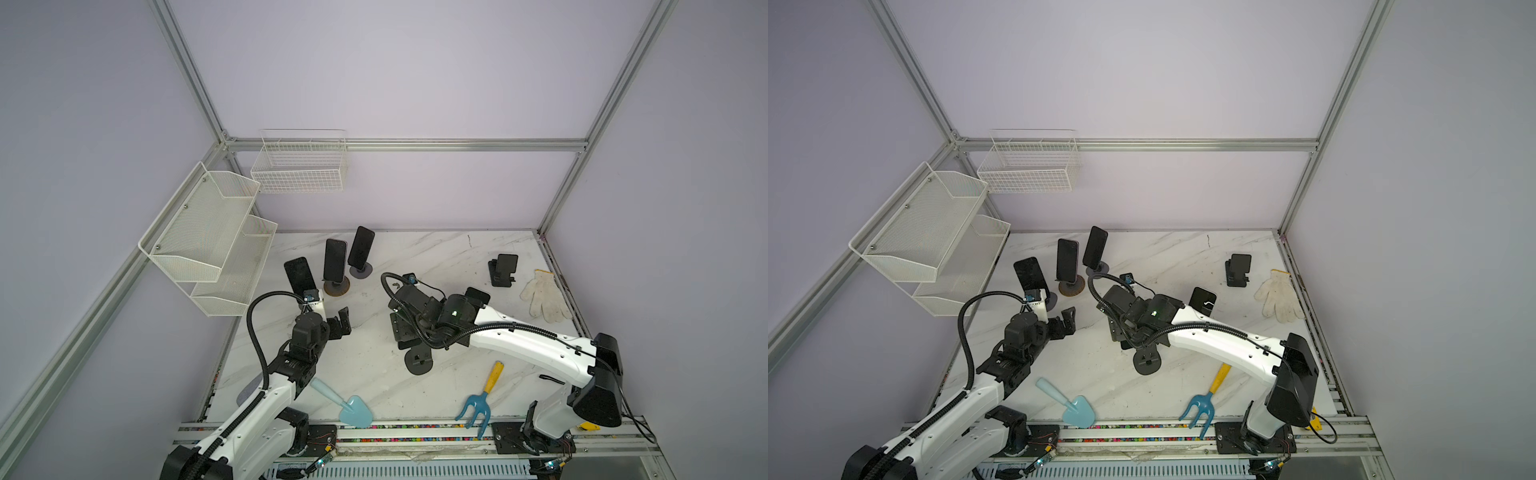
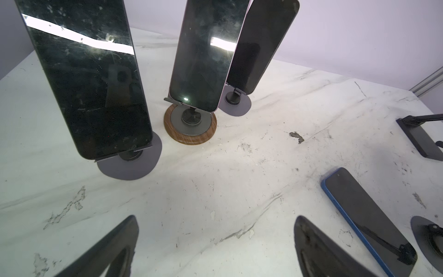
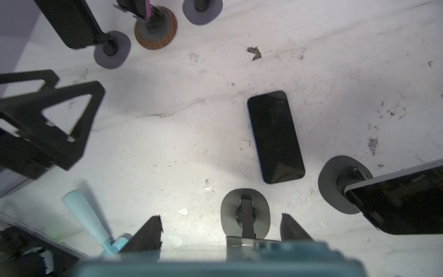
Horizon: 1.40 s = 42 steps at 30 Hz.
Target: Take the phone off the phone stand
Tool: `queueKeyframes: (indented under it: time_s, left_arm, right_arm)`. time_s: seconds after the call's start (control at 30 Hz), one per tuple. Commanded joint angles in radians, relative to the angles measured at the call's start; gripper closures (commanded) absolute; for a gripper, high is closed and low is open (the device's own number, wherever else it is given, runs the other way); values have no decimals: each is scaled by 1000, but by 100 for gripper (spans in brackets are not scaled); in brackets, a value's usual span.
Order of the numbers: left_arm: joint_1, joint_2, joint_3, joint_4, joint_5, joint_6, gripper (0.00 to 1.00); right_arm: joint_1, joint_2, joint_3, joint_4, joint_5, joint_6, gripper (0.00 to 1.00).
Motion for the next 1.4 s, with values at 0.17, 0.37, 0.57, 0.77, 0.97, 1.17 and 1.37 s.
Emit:
queueKeyframes:
  time_s: [0.17,0.37,0.57,0.77,0.97,1.17,1.37]
  left_arm:
    - [-3,-51,-34,64,-13,19,1]
    - [-3,-41,-28,24,-128,-6,0]
    - [-1,-31,-26,21,-166,-29,0]
    - [0,-24,-21,18,-175,-36,0]
    - [0,-23,-17,7,-184,-41,0]
    - [0,-35,-16,1,-186,-39,1]
    - [0,-45,-11,-13,-198,-36,0]
  right_arm:
    - [-9,38,154,14,14,-115,33]
    - [-106,178,194,70,-151,-199,34]
    - [-147,325,245,40,-234,-266,35]
    - [-159,432,267,9,-291,-311,35]
    - [-161,497,263,8,-306,-331,35]
    - [-161,560,285,-22,-303,-343,34]
    - [-161,586,267,-4,-298,-352,34]
